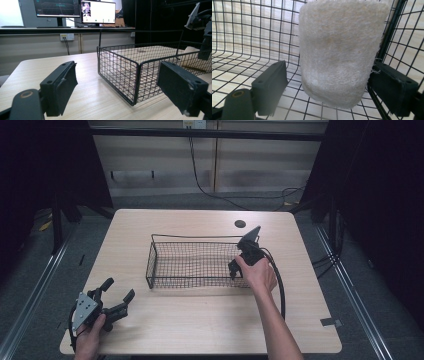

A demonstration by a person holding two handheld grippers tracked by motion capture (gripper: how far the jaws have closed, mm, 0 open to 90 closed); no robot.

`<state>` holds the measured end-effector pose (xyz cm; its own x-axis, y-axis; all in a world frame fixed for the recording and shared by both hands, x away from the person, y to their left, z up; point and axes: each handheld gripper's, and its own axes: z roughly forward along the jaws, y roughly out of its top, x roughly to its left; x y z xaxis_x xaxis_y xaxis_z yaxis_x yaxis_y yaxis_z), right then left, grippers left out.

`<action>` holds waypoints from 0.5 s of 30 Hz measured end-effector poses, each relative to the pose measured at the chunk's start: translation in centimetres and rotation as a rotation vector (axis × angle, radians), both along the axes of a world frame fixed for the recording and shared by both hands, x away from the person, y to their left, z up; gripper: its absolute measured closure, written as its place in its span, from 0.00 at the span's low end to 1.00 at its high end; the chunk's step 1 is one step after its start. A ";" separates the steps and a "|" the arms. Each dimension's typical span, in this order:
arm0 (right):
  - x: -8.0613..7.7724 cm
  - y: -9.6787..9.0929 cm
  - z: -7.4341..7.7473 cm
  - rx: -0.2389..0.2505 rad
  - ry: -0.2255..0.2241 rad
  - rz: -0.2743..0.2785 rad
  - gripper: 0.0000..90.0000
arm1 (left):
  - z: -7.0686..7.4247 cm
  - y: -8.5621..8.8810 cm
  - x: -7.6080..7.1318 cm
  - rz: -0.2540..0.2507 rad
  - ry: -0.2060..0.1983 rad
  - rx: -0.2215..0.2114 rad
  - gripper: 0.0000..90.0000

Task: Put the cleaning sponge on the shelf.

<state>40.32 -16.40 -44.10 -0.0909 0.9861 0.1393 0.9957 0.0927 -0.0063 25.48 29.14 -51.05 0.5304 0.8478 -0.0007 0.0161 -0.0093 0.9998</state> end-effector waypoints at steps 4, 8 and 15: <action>-0.1 -0.2 0.2 0.008 -0.007 0.012 0.18 | 0.0 0.0 0.0 -0.001 0.002 -0.003 0.17; -0.3 -0.5 0.6 0.015 -0.025 0.002 0.18 | 0.0 0.0 0.0 0.000 0.000 0.000 0.17; -0.7 -0.9 1.2 0.030 -0.045 0.007 0.19 | 0.0 0.0 0.0 0.000 0.000 0.000 0.17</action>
<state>39.60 -17.28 -42.86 -0.1047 0.9808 0.1645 0.9942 0.0991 0.0417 25.48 29.15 -51.05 0.5304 0.8477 -0.0006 0.0163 -0.0095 0.9998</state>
